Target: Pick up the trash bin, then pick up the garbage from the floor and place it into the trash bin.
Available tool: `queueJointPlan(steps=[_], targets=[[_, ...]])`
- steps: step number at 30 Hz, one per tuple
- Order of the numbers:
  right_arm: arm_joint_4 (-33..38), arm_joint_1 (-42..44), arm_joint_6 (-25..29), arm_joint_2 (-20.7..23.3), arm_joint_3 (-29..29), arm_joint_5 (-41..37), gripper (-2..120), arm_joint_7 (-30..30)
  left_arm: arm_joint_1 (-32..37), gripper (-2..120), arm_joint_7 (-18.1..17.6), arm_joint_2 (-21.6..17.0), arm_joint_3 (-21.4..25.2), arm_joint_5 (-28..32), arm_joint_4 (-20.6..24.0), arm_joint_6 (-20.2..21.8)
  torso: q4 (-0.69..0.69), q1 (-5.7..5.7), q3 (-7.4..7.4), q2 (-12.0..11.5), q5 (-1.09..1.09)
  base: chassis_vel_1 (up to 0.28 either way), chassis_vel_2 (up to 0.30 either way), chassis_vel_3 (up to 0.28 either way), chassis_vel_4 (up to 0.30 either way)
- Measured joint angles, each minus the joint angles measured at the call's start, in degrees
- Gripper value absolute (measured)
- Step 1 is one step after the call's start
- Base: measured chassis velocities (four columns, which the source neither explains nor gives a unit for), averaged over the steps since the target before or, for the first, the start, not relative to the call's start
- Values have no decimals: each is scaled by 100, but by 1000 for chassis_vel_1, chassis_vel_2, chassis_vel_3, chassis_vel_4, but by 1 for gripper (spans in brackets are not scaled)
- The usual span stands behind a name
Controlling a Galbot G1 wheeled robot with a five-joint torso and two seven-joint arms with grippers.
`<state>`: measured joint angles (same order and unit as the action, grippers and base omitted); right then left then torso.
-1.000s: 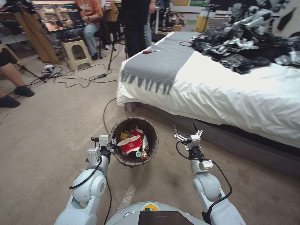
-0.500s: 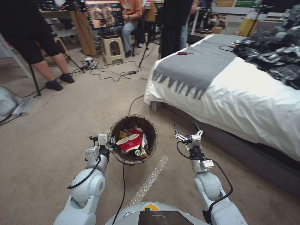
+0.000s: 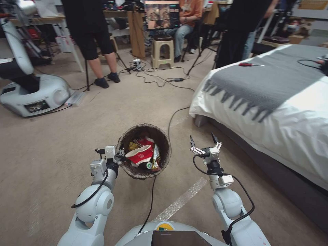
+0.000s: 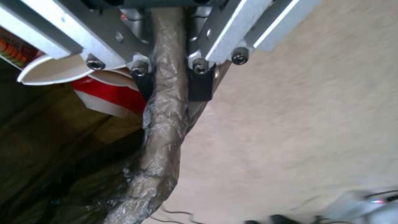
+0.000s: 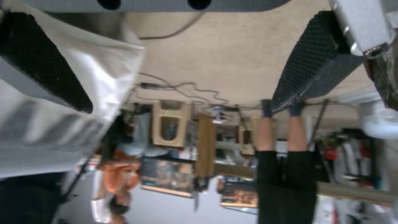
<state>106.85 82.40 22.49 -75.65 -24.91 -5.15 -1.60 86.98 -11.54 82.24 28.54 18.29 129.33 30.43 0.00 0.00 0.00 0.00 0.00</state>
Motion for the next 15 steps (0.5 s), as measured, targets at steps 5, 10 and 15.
queueJointPlan(steps=[5, 10, 15], targets=[[-14, -14, 5, -7, 11, 8, 100, 9, 14, 2, -20, 9, 30, 1, -13, 0, 1, 0, 0, 0, 0, 123, 128, 127, 127], [-19, -27, 13, -19, 35, 16, 100, 16, 21, 2, -34, 26, 54, 0, -41, 32, 0, 0, 0, 0, 0, 136, 119, 121, 134], [-18, -22, 26, -23, 40, 18, 100, 23, 38, 2, -55, 34, 43, -10, -118, 44, 0, 0, 0, 0, 0, 117, 121, 115, 121]])
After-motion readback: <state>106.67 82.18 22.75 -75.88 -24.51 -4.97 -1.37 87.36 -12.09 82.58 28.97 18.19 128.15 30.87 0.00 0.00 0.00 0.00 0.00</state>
